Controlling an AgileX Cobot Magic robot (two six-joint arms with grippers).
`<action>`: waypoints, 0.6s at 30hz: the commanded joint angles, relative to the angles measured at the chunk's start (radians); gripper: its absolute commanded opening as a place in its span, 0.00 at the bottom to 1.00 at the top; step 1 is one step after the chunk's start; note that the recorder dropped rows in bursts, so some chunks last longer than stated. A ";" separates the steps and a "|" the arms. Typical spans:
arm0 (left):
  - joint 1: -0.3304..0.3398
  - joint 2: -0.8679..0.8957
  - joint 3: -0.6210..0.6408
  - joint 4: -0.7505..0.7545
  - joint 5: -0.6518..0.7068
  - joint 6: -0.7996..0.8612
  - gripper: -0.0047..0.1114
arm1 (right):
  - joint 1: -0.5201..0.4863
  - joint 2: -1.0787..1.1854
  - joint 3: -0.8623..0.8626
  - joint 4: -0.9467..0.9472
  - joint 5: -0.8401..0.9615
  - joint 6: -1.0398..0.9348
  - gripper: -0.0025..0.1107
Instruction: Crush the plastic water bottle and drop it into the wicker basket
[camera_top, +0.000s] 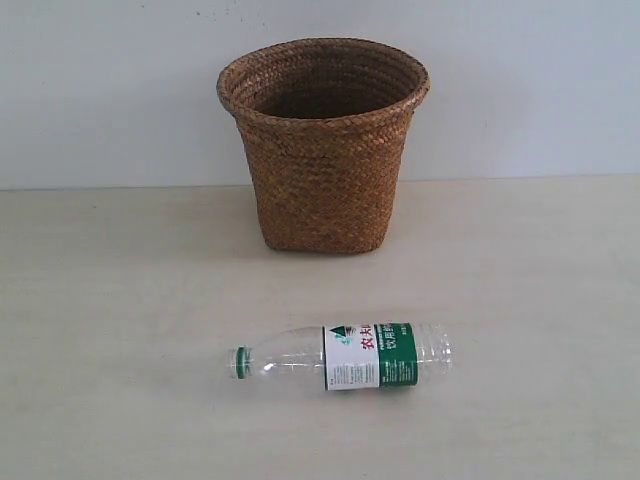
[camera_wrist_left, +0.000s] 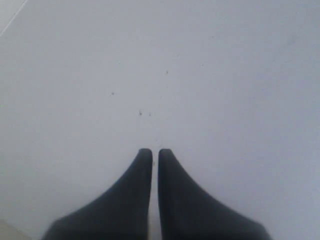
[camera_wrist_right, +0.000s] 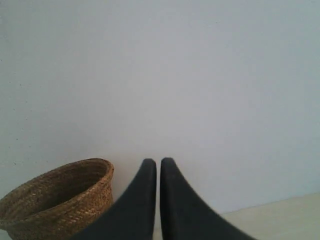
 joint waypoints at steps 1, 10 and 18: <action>0.004 0.113 -0.127 0.017 -0.008 -0.011 0.07 | -0.003 0.168 -0.159 -0.012 0.102 -0.088 0.02; 0.004 0.533 -0.475 0.345 0.324 0.065 0.07 | -0.003 0.463 -0.386 -0.012 0.326 -0.243 0.02; -0.064 0.855 -0.746 0.175 0.739 0.552 0.07 | -0.003 0.658 -0.536 0.060 0.572 -0.478 0.02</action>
